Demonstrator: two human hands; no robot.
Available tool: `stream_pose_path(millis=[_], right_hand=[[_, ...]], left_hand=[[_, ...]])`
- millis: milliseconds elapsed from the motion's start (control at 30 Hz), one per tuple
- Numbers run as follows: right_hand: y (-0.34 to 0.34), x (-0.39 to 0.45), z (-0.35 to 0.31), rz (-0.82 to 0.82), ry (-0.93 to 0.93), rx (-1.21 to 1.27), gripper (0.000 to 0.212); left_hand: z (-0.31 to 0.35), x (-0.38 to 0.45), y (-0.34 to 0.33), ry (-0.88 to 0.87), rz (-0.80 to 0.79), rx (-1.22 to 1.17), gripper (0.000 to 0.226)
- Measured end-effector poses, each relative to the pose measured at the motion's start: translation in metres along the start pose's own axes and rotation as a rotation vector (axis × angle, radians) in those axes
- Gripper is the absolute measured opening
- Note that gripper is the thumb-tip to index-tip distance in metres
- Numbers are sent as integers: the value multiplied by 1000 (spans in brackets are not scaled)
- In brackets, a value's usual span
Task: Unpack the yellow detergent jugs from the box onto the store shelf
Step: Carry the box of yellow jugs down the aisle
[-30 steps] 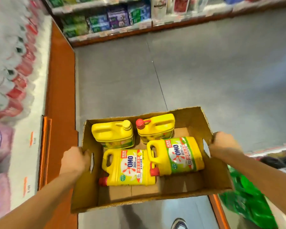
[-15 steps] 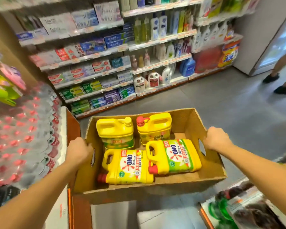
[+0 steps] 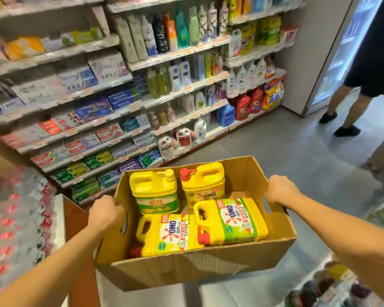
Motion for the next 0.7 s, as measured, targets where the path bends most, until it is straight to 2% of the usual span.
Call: stream_pose_path(millis=[133,267,467,700], right_hand=[[25,64,0,2,-65,30,20],[46,140,-3,-17,-144,34,28],[87,229,-2,33,-253,107,36],[155,358,37,41,-404,212,25]], left_hand=[[57,79,-9,-69,-48,-13,41],[117,181,-20,-131,-71,22,31],[215,310,-25,-249,-90,-14,31],[418,456,-21,-450,-92,41,31]])
Point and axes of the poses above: each hand's wrist, its own x-axis towards the middle knuckle, its own y-axis out of the back of the hand, z = x × y, the point moved 4 cm from there along x, towards the middle knuckle, and after that the axes turned 9 degrees about -y, right-handed, at the moved point
